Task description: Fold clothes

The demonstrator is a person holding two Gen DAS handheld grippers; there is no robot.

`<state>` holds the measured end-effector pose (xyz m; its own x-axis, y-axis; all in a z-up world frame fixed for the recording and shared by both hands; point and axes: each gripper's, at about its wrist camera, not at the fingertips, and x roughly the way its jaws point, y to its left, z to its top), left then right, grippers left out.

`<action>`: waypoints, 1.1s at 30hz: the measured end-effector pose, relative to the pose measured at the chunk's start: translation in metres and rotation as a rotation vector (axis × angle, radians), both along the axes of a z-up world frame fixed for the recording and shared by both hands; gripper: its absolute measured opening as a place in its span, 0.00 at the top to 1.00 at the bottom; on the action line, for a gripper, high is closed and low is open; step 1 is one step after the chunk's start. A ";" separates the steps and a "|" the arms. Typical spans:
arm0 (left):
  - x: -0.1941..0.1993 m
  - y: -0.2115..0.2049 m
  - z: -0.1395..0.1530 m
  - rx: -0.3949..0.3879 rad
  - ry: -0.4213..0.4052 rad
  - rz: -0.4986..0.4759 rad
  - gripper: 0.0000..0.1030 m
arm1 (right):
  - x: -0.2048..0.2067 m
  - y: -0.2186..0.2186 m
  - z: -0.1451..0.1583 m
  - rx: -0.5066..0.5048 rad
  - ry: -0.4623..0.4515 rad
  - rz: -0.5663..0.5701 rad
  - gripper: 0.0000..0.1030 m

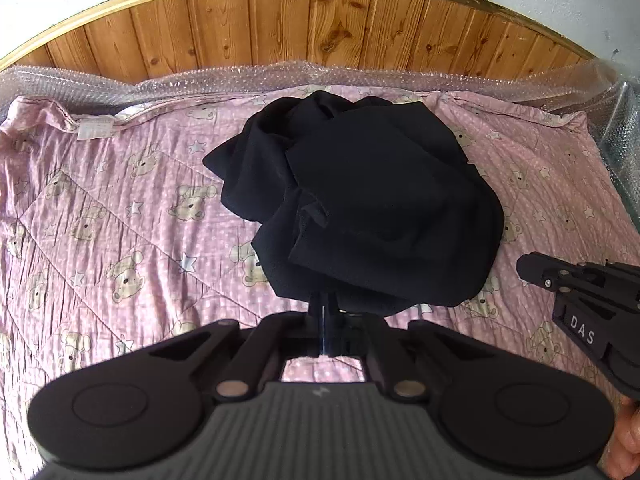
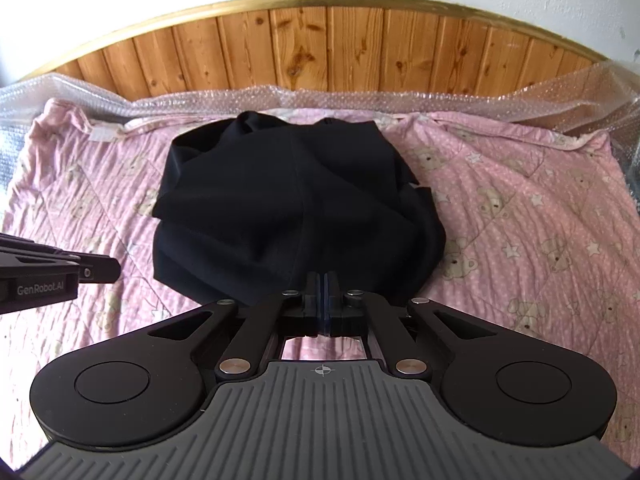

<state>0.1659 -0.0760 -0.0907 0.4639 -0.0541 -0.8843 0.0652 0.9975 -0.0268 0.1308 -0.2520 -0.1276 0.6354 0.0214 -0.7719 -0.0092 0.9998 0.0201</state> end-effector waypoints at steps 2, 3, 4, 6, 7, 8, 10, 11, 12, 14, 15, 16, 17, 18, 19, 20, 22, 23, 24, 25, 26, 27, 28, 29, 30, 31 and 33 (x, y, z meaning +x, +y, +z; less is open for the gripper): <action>0.009 0.001 -0.005 -0.006 0.008 0.006 0.74 | 0.007 -0.004 -0.005 0.006 0.008 0.002 0.84; 0.014 0.003 -0.007 -0.011 0.008 0.019 0.60 | 0.011 -0.006 -0.007 0.009 0.012 0.003 0.69; 0.020 0.007 -0.009 -0.012 0.002 0.040 0.31 | 0.014 -0.008 -0.009 0.012 0.016 0.005 0.45; 0.032 0.014 -0.014 -0.012 -0.010 0.084 0.10 | 0.022 -0.012 -0.014 0.018 0.023 0.007 0.28; 0.037 0.017 -0.016 -0.012 -0.016 0.105 0.10 | 0.025 -0.014 -0.016 0.021 0.027 0.008 0.24; 0.044 0.020 -0.020 -0.013 -0.013 0.123 0.09 | 0.029 -0.017 -0.018 0.024 0.031 0.009 0.23; 0.062 0.026 -0.032 -0.024 0.009 0.146 0.09 | 0.036 -0.021 -0.024 0.031 0.039 0.011 0.15; 0.070 0.027 -0.040 -0.032 0.016 0.157 0.08 | 0.043 -0.022 -0.030 0.042 0.045 0.011 0.14; 0.079 0.028 -0.048 -0.042 0.023 0.163 0.07 | 0.049 -0.024 -0.037 0.053 0.049 0.011 0.13; 0.096 0.026 -0.068 -0.073 0.047 0.153 0.06 | 0.060 -0.022 -0.052 0.077 0.054 0.013 0.10; 0.104 0.023 -0.080 -0.075 0.065 0.153 0.06 | 0.066 -0.022 -0.061 0.088 0.056 0.015 0.09; 0.111 0.019 -0.091 -0.063 0.080 0.155 0.06 | 0.069 -0.019 -0.072 0.090 0.054 0.024 0.09; 0.115 0.015 -0.099 -0.048 0.084 0.152 0.15 | 0.073 -0.017 -0.082 0.111 0.071 0.048 0.12; 0.117 0.012 -0.104 -0.049 0.076 0.148 0.21 | 0.076 -0.016 -0.092 0.131 0.088 0.072 0.41; 0.117 0.011 -0.103 -0.074 0.069 0.137 0.42 | 0.079 -0.014 -0.101 0.151 0.104 0.092 0.96; 0.115 0.012 -0.095 -0.099 0.058 0.126 0.68 | 0.078 -0.015 -0.103 0.167 0.106 0.095 1.00; 0.105 0.018 -0.065 -0.124 -0.003 0.114 0.81 | 0.064 -0.023 -0.082 0.205 0.012 0.122 1.00; 0.094 0.022 -0.044 -0.133 -0.069 0.092 0.84 | 0.054 -0.033 -0.064 0.260 -0.038 0.120 1.00; 0.080 0.028 -0.021 -0.142 -0.139 0.066 0.85 | 0.044 -0.043 -0.045 0.318 -0.091 0.121 1.00; 0.062 0.036 0.002 -0.165 -0.208 0.036 0.88 | 0.030 -0.056 -0.022 0.382 -0.156 0.130 1.00; 0.043 0.044 0.022 -0.216 -0.260 0.002 0.88 | 0.015 -0.068 -0.006 0.401 -0.198 0.136 1.00; 0.023 0.051 0.039 -0.280 -0.294 -0.040 0.88 | -0.001 -0.080 0.010 0.421 -0.241 0.142 1.00; 0.003 0.054 0.051 -0.346 -0.309 -0.101 0.90 | -0.016 -0.092 0.026 0.441 -0.283 0.148 1.00; -0.017 0.049 0.057 -0.399 -0.302 -0.188 0.90 | -0.031 -0.103 0.042 0.460 -0.326 0.154 1.00; -0.036 0.040 0.056 -0.432 -0.272 -0.282 0.90 | -0.044 -0.114 0.055 0.472 -0.358 0.153 1.00; -0.053 0.025 0.045 -0.441 -0.211 -0.374 0.90 | -0.047 -0.119 0.047 0.441 -0.330 0.112 1.00; -0.082 -0.009 0.007 -0.405 -0.052 -0.525 0.90 | -0.053 -0.128 0.030 0.379 -0.272 0.031 1.00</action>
